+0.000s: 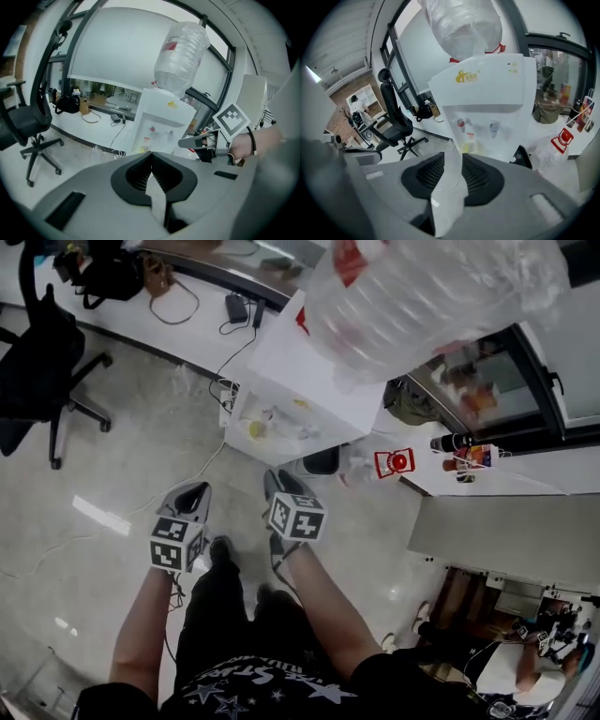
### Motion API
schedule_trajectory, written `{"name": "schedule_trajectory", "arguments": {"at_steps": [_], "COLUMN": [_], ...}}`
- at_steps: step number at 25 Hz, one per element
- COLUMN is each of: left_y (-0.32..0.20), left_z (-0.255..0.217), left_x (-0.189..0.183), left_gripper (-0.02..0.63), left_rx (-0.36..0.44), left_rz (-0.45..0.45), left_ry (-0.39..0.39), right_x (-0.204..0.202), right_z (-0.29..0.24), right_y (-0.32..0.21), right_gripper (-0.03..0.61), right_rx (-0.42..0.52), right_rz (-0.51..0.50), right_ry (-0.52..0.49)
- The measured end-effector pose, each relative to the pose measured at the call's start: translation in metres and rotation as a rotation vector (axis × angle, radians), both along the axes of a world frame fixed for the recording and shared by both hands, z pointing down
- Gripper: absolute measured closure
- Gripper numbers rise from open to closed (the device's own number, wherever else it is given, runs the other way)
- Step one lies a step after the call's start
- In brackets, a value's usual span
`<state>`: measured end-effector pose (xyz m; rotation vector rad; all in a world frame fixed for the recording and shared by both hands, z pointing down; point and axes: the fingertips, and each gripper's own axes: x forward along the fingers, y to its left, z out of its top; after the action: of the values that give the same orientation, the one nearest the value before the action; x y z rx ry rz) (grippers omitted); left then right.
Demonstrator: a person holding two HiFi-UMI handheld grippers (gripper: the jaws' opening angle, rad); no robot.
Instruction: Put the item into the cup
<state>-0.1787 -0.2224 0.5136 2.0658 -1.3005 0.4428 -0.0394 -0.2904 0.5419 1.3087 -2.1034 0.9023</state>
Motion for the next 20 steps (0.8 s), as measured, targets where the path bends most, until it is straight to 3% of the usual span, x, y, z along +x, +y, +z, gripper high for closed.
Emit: {"name": "schedule_trajectory", "arguments": {"at_steps": [5, 7, 14, 20], "left_y": [0.018, 0.033, 0.074, 0.103], "left_z": [-0.026, -0.032, -0.064, -0.105], "left_x": [0.006, 0.017, 0.045, 0.065], "left_gripper": [0.607, 0.609, 0.609, 0.607], "left_rx": [0.035, 0.043, 0.076, 0.138], "left_rz": [-0.017, -0.020, -0.075, -0.129], "left_ry": [-0.051, -0.062, -0.053, -0.044], "right_x": [0.009, 0.015, 0.027, 0.041], "right_z": [-0.030, -0.039, -0.066, -0.109], "right_y": [0.027, 0.041, 0.087, 0.111], "right_gripper": [0.466, 0.531, 0.571, 0.577], "right_rx": [0.025, 0.031, 0.037, 0.104], "right_rz": [-0.081, -0.105, -0.153, -0.207], "right_ry": [-0.017, -0.027, -0.108, -0.159]}}
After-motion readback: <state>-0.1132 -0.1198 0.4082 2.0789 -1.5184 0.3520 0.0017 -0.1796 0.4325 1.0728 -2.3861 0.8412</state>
